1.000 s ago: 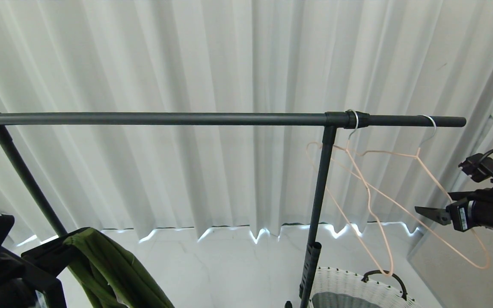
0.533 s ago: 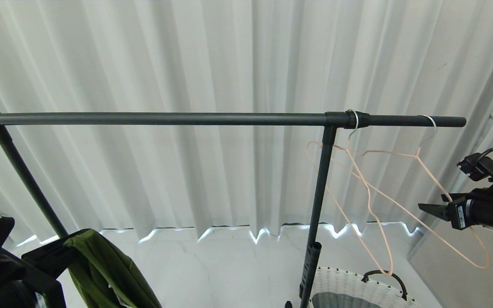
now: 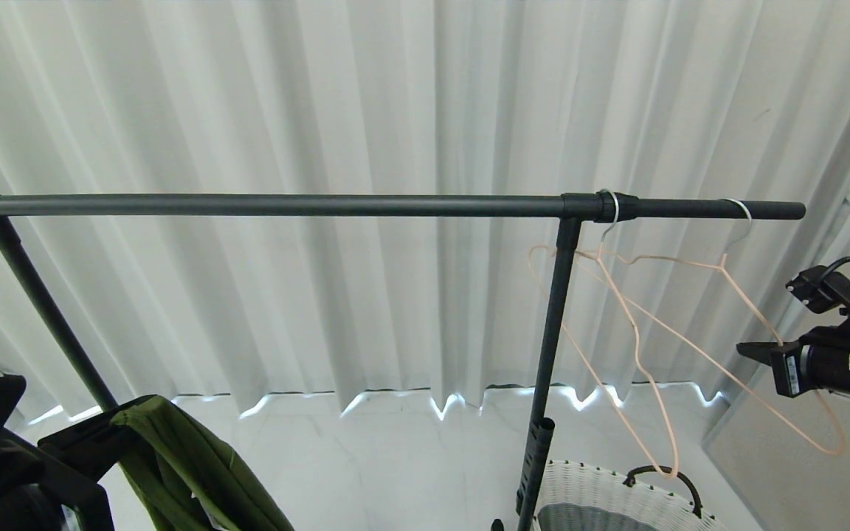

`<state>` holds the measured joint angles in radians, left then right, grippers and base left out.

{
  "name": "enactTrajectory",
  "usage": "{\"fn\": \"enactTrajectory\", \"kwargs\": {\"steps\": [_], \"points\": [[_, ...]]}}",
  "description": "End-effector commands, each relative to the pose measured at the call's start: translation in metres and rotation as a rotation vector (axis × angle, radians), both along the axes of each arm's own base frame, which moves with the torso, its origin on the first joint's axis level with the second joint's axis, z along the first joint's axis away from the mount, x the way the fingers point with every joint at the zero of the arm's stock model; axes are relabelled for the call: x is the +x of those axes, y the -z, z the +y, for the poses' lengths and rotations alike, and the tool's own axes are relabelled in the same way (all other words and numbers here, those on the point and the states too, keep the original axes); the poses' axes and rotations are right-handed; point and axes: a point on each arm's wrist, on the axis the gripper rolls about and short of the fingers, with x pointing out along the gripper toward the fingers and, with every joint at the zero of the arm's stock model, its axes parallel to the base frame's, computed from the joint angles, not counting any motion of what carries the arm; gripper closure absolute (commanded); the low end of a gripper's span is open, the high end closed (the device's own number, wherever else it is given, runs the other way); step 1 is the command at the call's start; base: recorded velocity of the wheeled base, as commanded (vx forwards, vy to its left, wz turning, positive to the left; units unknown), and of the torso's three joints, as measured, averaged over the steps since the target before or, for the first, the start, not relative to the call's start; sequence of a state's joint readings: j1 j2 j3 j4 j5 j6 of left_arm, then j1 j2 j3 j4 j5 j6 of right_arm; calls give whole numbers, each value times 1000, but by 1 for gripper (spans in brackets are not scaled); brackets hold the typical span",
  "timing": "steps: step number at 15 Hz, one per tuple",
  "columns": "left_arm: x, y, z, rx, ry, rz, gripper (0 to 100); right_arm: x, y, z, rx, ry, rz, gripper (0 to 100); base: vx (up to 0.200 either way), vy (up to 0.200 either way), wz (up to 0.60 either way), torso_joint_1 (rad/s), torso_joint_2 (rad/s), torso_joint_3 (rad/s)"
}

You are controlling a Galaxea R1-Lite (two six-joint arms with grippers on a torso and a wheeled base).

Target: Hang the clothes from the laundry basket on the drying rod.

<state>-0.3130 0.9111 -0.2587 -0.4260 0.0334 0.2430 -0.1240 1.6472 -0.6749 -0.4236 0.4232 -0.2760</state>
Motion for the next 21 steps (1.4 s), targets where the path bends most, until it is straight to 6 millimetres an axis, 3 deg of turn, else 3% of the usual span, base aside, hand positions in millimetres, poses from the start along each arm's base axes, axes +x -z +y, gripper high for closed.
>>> {"fn": "enactTrajectory", "kwargs": {"steps": [1, 5, 11, 21], "points": [[0, 1, 0, 3, 0, 5, 100, -2, -3, 0, 17, 9, -4, 100, 0, 0, 0, 0, 0, 0], [0, 1, 0, 3, 0, 6, 100, -11, -14, 5, 76, 24, -19, 100, 0, 0, 0, 0, 0, 0], [0, 2, -1, 3, 7, 8, 100, -49, -29, 15, 121, 30, -67, 100, 0, 0, 0, 0, 0, 0], [0, 4, -2, 8, 19, 17, 100, -89, -32, 16, 46, 215, 18, 100, 0, 0, 0, 0, 0, 0]]}}
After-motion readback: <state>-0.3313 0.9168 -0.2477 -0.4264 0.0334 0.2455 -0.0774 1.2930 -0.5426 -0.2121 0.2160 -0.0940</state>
